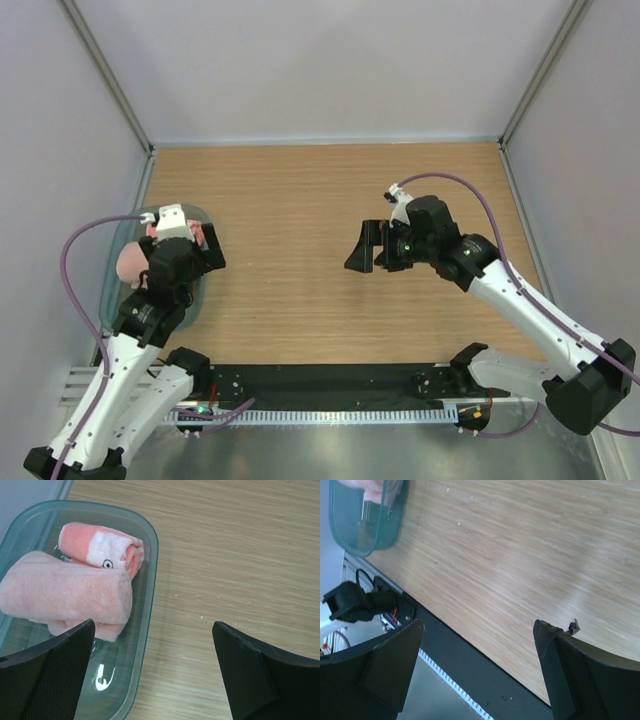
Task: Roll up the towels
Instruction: Place the rolled towel into the container
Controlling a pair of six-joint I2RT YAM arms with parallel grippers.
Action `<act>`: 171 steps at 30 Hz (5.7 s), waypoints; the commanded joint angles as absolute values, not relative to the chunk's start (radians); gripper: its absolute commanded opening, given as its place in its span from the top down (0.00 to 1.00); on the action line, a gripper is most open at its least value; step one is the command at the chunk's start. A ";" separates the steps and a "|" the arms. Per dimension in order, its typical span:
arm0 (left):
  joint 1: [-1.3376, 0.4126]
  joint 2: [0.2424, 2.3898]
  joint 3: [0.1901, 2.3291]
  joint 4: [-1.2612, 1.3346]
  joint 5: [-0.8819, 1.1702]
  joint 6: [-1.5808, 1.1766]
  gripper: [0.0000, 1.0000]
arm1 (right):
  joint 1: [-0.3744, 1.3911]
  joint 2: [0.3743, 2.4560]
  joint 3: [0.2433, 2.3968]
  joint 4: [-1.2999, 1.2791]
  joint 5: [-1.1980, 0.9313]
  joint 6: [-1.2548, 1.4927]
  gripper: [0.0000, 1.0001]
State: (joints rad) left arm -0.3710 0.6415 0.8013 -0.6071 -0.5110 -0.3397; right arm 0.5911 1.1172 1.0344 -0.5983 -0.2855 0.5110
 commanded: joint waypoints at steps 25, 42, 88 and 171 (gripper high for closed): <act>-0.371 0.117 0.381 -0.214 -0.411 -0.023 0.00 | 0.603 0.913 0.621 -0.147 -0.178 0.609 0.00; -0.373 -0.028 0.258 -0.146 -0.292 0.058 0.00 | 0.606 0.808 0.632 -0.147 0.125 0.534 0.00; -0.373 0.104 0.342 -0.187 -0.498 -0.156 0.00 | 0.048 1.526 0.296 1.023 0.152 0.058 0.00; -0.411 0.841 1.269 -1.465 -0.672 -0.652 0.00 | 0.049 1.534 0.295 1.040 0.150 0.060 0.00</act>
